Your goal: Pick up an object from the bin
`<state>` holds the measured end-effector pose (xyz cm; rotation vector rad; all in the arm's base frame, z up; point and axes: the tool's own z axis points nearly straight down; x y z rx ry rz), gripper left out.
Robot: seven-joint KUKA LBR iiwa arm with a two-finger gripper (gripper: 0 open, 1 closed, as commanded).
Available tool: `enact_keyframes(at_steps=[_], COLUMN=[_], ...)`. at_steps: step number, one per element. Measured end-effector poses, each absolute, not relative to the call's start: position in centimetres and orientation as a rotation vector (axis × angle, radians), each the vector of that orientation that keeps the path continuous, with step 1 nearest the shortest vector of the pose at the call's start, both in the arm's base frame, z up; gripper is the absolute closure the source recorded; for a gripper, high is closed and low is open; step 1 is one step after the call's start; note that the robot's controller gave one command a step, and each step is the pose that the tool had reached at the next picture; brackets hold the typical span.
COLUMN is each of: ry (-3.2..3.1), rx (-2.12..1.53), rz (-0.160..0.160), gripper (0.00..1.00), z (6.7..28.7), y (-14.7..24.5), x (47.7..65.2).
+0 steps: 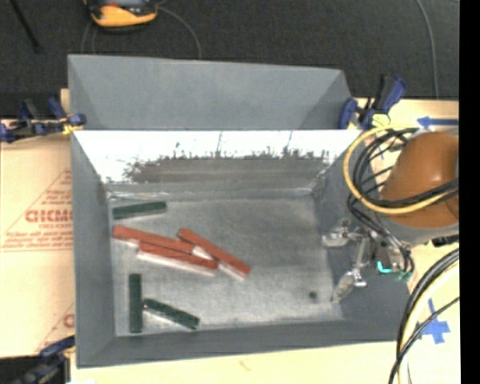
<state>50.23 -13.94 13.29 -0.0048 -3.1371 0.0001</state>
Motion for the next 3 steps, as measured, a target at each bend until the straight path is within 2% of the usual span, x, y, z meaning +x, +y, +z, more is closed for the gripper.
enact_keyframes(at_steps=[1,2,3], ry=[-3.145,-3.146,-3.138], rx=[0.001,-0.009,-0.147], rz=[0.003,0.0,-0.006], gripper=[0.0,0.0,0.0], z=[13.7,9.7,10.4], y=[-13.9,-6.6,-6.0], x=[50.4,51.8,50.1])
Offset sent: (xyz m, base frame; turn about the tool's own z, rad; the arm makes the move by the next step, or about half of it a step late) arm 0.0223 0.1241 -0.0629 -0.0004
